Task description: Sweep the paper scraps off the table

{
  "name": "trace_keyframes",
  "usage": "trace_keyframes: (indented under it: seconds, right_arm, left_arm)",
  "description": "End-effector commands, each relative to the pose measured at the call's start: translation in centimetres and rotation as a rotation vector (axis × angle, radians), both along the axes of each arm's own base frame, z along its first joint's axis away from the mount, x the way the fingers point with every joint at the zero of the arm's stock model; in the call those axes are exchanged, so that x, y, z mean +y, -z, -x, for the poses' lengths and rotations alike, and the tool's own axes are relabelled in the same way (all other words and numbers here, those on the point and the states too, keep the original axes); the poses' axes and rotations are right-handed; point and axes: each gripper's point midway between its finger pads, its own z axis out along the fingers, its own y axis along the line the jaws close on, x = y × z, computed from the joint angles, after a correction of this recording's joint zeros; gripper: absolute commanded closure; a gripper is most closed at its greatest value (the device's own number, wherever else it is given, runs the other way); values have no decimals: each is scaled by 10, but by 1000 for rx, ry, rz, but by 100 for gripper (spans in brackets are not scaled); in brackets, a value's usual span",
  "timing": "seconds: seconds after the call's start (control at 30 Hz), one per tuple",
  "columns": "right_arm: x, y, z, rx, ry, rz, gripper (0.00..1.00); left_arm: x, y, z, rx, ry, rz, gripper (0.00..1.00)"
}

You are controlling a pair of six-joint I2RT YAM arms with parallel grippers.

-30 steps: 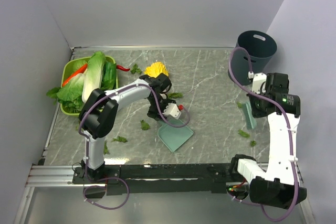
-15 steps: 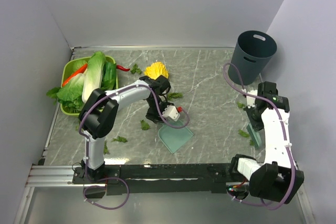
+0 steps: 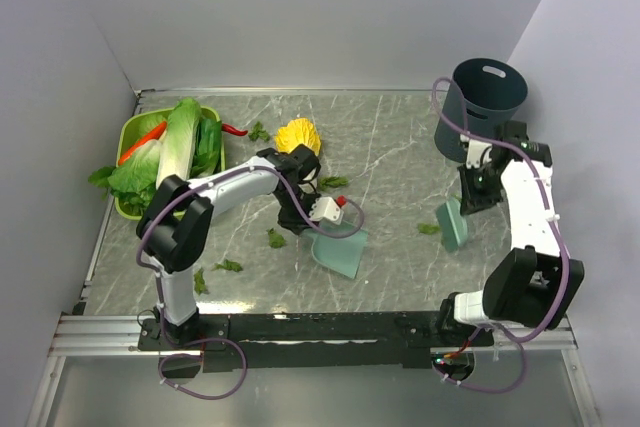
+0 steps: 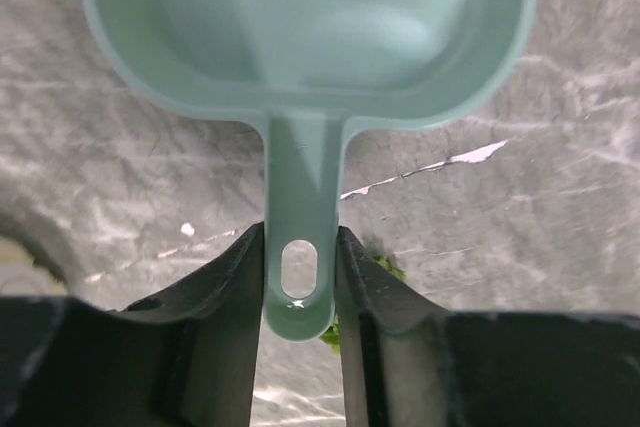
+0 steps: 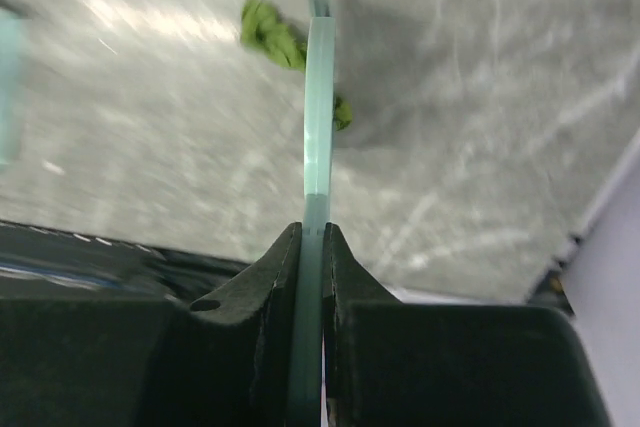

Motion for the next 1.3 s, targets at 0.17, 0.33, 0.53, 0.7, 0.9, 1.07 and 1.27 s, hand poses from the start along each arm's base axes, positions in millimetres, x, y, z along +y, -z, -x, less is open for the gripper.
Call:
trace_keyframes:
  seconds: [0.17, 0.33, 0.53, 0.7, 0.9, 1.07, 1.27]
  right_arm:
    - [-3, -67, -28, -214, -31, 47, 100]
    - [-41, -64, -44, -317, -83, 284, 100]
    - [-73, -52, -80, -369, -119, 459, 100]
    - [-77, -40, -107, -384, -144, 487, 100]
    - [-41, -14, -116, -342, -216, 427, 100]
    - [15, 6, -102, -297, -292, 338, 100]
    - [68, 8, -80, -196, -232, 86, 100]
  left_arm:
    - [-8, -28, 2, 32, -242, 65, 84]
    - [-23, -37, 0, 56, -352, 87, 95]
    - [-43, -41, 7, 5, -361, 63, 99]
    - [-51, -36, -1, -25, -407, 32, 99]
    - [-61, -31, -4, -51, -412, 15, 99]
    - [-69, -24, -3, -76, -408, -9, 99]
    - [-86, -25, -4, -112, -382, -3, 99]
